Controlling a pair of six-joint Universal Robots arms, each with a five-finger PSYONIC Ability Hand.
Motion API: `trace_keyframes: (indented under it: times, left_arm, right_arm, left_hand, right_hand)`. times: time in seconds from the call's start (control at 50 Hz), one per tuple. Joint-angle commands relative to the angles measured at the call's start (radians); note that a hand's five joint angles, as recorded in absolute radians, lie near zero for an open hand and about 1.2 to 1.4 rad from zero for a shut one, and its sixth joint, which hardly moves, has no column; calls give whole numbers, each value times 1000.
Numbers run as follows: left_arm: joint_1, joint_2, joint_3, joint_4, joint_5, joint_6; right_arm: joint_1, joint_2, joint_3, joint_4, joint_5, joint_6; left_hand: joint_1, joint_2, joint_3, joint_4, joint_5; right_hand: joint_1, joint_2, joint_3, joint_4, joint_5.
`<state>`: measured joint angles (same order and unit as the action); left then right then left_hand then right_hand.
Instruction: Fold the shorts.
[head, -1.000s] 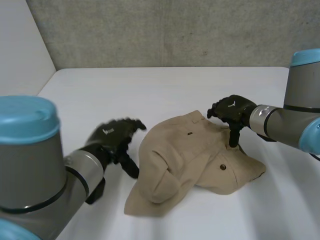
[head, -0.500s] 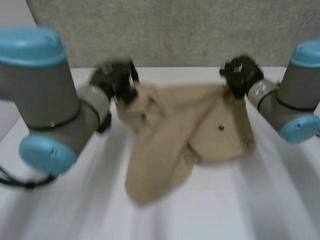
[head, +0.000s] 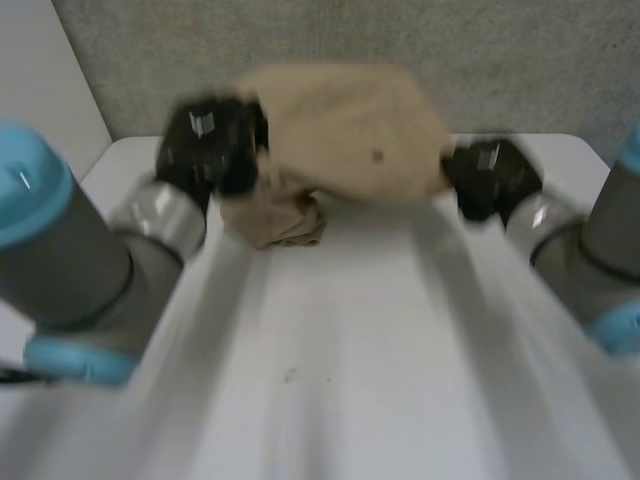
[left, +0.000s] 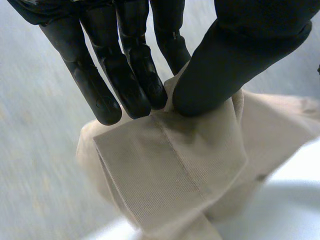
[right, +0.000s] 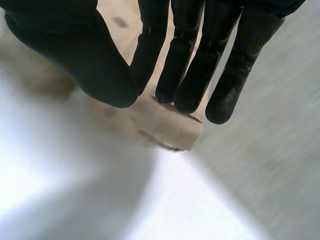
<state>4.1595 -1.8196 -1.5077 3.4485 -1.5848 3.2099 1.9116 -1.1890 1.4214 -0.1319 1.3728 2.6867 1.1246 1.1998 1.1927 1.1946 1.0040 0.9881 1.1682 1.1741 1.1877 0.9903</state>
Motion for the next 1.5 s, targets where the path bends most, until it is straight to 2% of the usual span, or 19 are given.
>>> trace_keyframes:
  times: [0.02, 0.08, 0.1, 0.12, 0.18, 0.2, 0.28, 0.34, 0.4, 0.48, 0.5, 0.58, 0.72, 0.92, 1.02, 1.14, 1.2, 1.34, 1.5]
  left_arm:
    - [-50, 25, -292, -19, 3, 7]
    - [-87, 66, -335, -40, 3, 24]
    - [-90, 88, -345, -52, 2, 27]
    - [-90, 103, -351, -70, 2, 27]
    - [-102, 123, -371, -116, 2, 27]
    - [-102, 123, -371, -117, 2, 27]
    - [-116, 163, -399, -196, 2, 24]
    - [-136, 183, -422, -248, 2, 24]
    - [-151, 195, -442, -291, 2, 24]
    - [-182, 206, -476, -334, 2, 24]
    - [-191, 209, -480, -339, 2, 24]
    - [-228, 223, -497, -353, -3, 22]
    - [-237, 252, -517, -354, -8, 22]
    - [-228, 261, -513, -354, -9, 27]
    - [-228, 263, -510, -354, -11, 30]
    - [-225, 276, -500, -354, -12, 30]
    - [-181, 304, -493, -353, -12, 30]
    - [-87, 351, -490, -353, -9, 27]
    - [-47, 390, -485, -353, -11, 27]
  right_arm:
    - [-6, 0, 228, 266, -11, -270]
    - [-6, -50, 200, 298, 0, -254]
    - [-6, -78, 192, 301, -3, -240]
    - [-11, -162, 180, 299, -9, -184]
    - [-16, -211, 157, 301, -15, -130]
    - [-14, -216, 139, 295, -17, -105]
    - [-5, -205, 55, 290, -14, -59]
    - [0, -176, -13, 290, -15, -47]
    - [13, -66, -140, 290, -14, -47]
    - [27, -6, -202, 290, -29, -47]
    - [50, 81, -263, 293, -87, -51]
    - [82, 172, -314, 288, -174, -48]
    - [141, 317, -387, 288, -247, -47]
    - [158, 450, -458, 282, -215, -53]
    - [158, 473, -466, 235, -170, -53]
    - [159, 500, -463, 215, -158, -53]
    - [159, 511, -460, 213, -162, -53]
    - [168, 522, -463, 207, -167, -48]
    - [179, 551, -467, 198, -170, -48]
  left_hand:
    - [272, 196, 204, 202, 218]
    - [257, 182, 189, 187, 203]
    - [257, 182, 189, 187, 203]
    - [252, 176, 183, 182, 198]
    - [243, 167, 175, 173, 189]
    - [243, 167, 175, 173, 189]
    - [237, 162, 169, 167, 183]
    - [210, 135, 142, 140, 157]
    - [193, 118, 125, 123, 139]
    - [187, 112, 119, 117, 133]
    - [184, 109, 116, 114, 130]
    - [166, 91, 98, 96, 113]
    - [158, 82, 89, 88, 104]
    - [58, -17, -10, -12, 4]
    - [-403, -478, -471, -473, -457]
    - [-529, -605, -598, -599, -583]
    - [-664, -739, -732, -734, -718]
    - [-697, -772, -765, -767, -751]
    - [-744, -819, -812, -814, -797]
  right_hand:
    - [408, 228, 222, 209, 231]
    - [283, 103, 97, 83, 106]
    - [152, -28, -34, -47, -25]
    - [-125, -305, -311, -325, -302]
    - [-391, -571, -577, -591, -568]
    - [-575, -755, -761, -775, -752]
    - [-814, -994, -1000, -1013, -990]
    - [-814, -994, -1000, -1013, -990]
    - [-814, -994, -1000, -1013, -990]
    - [-814, -994, -1000, -1013, -990]
    - [-814, -994, -1000, -1013, -990]
    - [-731, -911, -917, -930, -907]
    - [-610, -790, -796, -809, -787]
    - [-354, -534, -540, -554, -531]
    - [-334, -514, -520, -533, -510]
    - [-334, -514, -520, -533, -510]
    - [-266, -446, -452, -466, -443]
    - [-181, -361, -367, -381, -358]
    - [-175, -355, -361, -375, -352]
